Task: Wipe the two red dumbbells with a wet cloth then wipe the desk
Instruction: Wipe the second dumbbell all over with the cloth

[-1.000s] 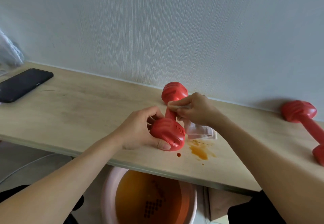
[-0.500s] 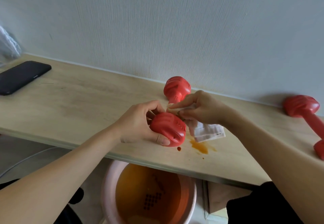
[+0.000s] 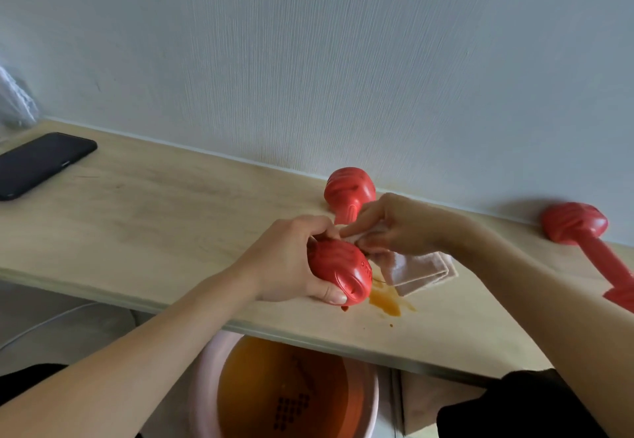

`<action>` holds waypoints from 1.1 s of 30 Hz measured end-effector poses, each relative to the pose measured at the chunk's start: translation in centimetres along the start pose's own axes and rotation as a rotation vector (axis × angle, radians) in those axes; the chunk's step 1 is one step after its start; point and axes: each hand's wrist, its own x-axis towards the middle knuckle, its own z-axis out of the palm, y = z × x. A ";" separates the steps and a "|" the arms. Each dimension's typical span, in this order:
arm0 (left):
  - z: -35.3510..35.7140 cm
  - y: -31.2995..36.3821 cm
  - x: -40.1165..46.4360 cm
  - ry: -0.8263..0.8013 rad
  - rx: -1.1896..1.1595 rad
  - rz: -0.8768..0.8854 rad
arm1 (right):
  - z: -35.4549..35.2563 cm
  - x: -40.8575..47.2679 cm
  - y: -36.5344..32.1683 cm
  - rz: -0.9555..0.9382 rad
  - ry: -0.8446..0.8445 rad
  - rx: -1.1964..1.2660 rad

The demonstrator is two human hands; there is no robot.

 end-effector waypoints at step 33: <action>0.6 4.9 4.5 -0.229 0.159 -0.209 | -0.4 -6.8 6.3 0.126 0.464 1.205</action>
